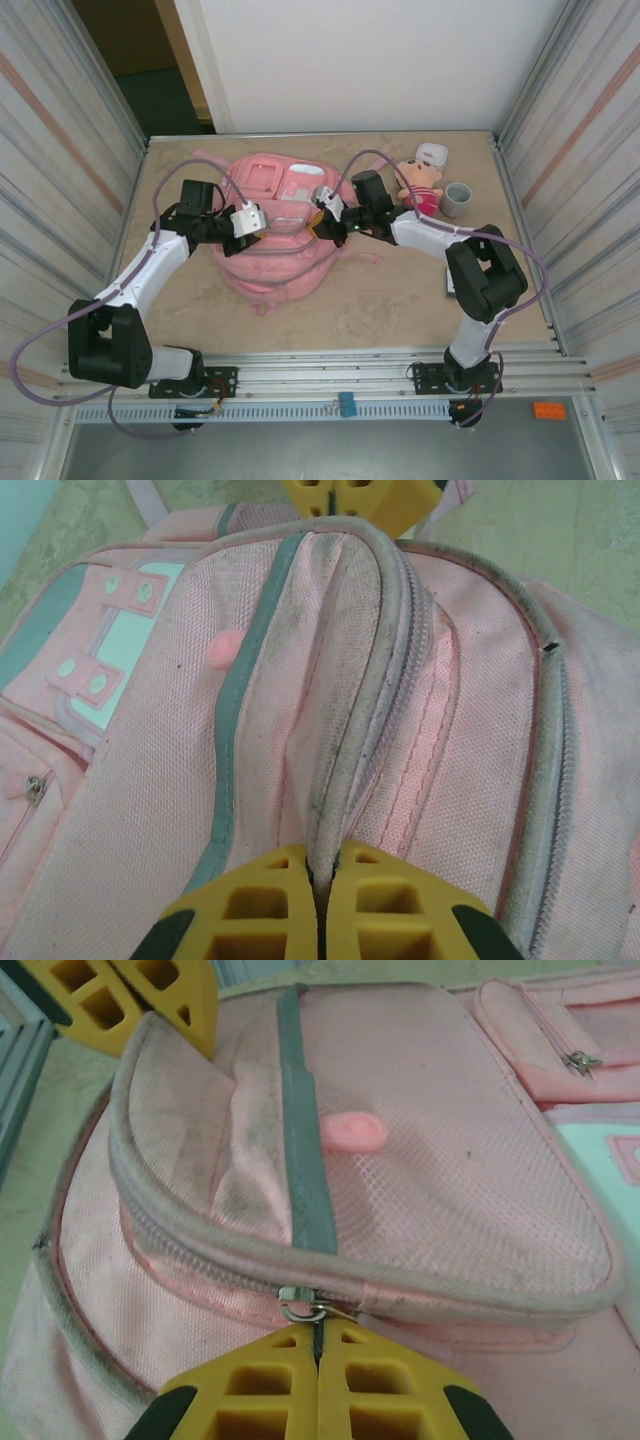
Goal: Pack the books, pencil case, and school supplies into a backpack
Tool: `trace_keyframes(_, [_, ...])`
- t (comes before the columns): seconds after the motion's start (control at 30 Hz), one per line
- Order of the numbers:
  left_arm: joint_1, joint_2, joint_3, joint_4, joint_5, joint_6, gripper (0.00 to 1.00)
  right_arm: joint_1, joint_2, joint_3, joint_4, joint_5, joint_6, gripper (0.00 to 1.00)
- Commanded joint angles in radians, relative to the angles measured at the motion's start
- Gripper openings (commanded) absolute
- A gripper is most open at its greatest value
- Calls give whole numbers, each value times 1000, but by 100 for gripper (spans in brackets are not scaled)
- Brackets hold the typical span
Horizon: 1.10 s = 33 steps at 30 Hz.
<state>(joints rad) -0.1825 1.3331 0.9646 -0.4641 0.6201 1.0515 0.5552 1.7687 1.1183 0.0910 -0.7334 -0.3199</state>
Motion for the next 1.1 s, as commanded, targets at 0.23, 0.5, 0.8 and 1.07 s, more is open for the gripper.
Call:
trace_keyframes(0.23, [-5, -59, -7, 71, 56, -56, 0, -11, -106, 4, -98, -93, 71, 0])
trace_keyframes(0.5, [13, -66, -13, 84, 223, -68, 0, -50, -31, 18, -32, 9, 35, 40])
trace_keyframes(0.8, [36, -77, -12, 68, 288, -55, 0, -51, 64, 98, -8, -49, 20, 55])
trace_keyframes(1.07, [38, -65, -12, 76, 276, -65, 0, -37, 63, 125, -94, -123, -40, 30])
